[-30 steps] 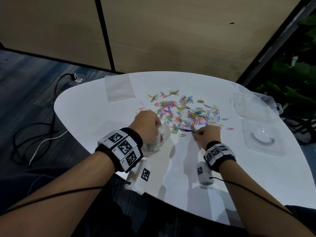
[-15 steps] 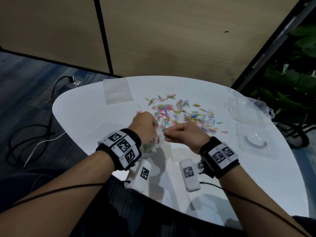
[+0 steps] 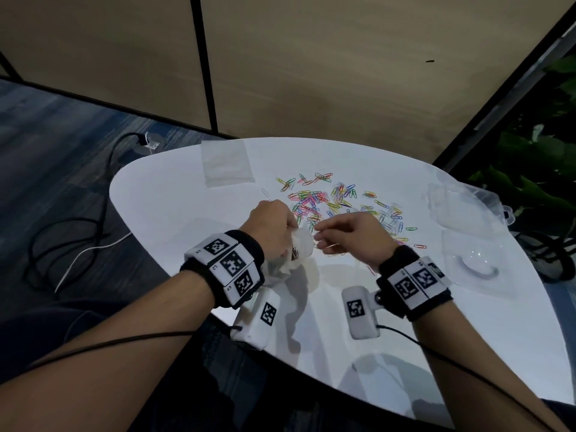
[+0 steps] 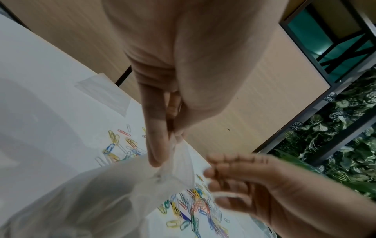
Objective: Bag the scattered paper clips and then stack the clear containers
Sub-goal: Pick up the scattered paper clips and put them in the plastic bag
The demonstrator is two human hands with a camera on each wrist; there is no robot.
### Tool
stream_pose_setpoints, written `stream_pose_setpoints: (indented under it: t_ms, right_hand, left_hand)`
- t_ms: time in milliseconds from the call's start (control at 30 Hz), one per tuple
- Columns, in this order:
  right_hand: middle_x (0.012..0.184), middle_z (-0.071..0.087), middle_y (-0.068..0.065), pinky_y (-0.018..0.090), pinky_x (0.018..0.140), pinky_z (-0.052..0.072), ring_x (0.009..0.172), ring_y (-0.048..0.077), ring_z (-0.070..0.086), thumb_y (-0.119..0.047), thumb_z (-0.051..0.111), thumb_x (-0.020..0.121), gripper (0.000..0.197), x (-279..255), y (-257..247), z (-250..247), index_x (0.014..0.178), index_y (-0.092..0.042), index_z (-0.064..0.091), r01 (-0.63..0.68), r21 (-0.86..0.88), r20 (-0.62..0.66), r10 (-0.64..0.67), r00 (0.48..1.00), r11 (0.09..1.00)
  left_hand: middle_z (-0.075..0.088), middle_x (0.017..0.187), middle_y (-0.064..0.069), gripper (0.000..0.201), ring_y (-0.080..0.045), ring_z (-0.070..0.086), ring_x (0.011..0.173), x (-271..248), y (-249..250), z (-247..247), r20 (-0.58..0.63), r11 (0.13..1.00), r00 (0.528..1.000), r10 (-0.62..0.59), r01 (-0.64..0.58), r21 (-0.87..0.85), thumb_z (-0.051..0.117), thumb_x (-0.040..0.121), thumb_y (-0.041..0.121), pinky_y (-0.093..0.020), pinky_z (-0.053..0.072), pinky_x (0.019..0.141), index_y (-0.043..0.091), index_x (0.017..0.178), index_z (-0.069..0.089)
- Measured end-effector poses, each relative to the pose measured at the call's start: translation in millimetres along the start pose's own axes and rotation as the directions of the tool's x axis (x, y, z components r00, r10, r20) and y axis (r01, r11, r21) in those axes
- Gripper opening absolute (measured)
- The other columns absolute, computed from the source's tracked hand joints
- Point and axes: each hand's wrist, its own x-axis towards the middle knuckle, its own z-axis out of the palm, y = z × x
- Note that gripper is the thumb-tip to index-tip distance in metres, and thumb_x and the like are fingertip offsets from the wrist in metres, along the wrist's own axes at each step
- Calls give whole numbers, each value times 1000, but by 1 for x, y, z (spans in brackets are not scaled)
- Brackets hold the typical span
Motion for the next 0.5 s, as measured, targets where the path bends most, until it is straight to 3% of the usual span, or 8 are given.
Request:
stream_pose_setpoints:
  t_ms: [67, 100, 167, 200, 267, 300, 400, 500]
  right_hand:
    - [88, 73, 13, 41, 73, 62, 81, 28, 70, -4, 72, 84, 22, 7, 22, -31, 107, -7, 71, -103, -79, -164, 89, 982, 992]
    - [94, 73, 10, 40, 70, 62, 83, 27, 70, -10, 76, 81, 38, 11, 39, -47, 118, -9, 67, -213, -176, -230, 170, 958, 961]
    - [122, 64, 10, 35, 66, 61, 91, 26, 67, -26, 85, 73, 79, 13, 74, -68, 141, -13, 46, -464, -340, -305, 371, 877, 818]
    - [133, 58, 12, 36, 71, 60, 97, 27, 65, -36, 87, 68, 96, 12, 88, -70, 147, -12, 37, -532, -411, -304, 439, 845, 740]
    - [140, 51, 14, 41, 94, 53, 117, 31, 57, -52, 85, 61, 111, 11, 110, -64, 148, -7, 32, -532, -551, -299, 444, 845, 643]
    - [139, 50, 15, 39, 100, 48, 123, 31, 53, -57, 84, 60, 112, 12, 115, -57, 147, -7, 34, -506, -578, -311, 400, 862, 640]
    - [133, 49, 15, 36, 99, 44, 121, 29, 53, -58, 82, 62, 101, 22, 109, -29, 142, -11, 42, -401, -609, -314, 256, 914, 685]
    - [146, 35, 15, 38, 106, 41, 132, 32, 44, -54, 81, 67, 103, 39, 93, -4, 150, -14, 32, -360, -625, -305, 208, 929, 693]
  left_hand:
    - [72, 115, -11, 26, -28, 70, 102, 0, -4, -5, -27, 1000, 1000, -3, 3, -7, 55, 95, 4, -35, 56, 96, 9, 111, 75]
    - [72, 115, -11, 25, -29, 70, 101, 0, -7, -7, -25, 1000, 1000, -8, 8, -15, 55, 96, 4, -36, 57, 95, 9, 111, 75]
    - [73, 112, -15, 25, -32, 72, 97, -1, -13, -11, -12, 999, 1000, -15, 14, -34, 55, 95, 4, -40, 59, 91, 8, 111, 74]
    - [73, 109, -16, 25, -33, 73, 94, -1, -17, -13, -11, 999, 1000, -18, 18, -42, 55, 95, 4, -41, 59, 89, 8, 111, 74]
    - [73, 97, -13, 23, -33, 75, 84, -2, -24, -18, -25, 998, 999, -31, 29, -61, 55, 95, 5, -40, 61, 84, 9, 109, 74]
    - [72, 87, -10, 23, -31, 76, 77, -2, -27, -20, -33, 997, 999, -38, 36, -72, 55, 96, 6, -39, 62, 81, 10, 108, 74]
    - [69, 72, -5, 21, -26, 76, 62, -6, -33, -26, -40, 994, 998, -50, 46, -96, 54, 96, 5, -34, 64, 73, 9, 106, 73]
    - [69, 73, -6, 22, -25, 75, 60, -8, -37, -30, -45, 994, 998, -45, 40, -98, 54, 95, 4, -33, 64, 71, 8, 106, 72]
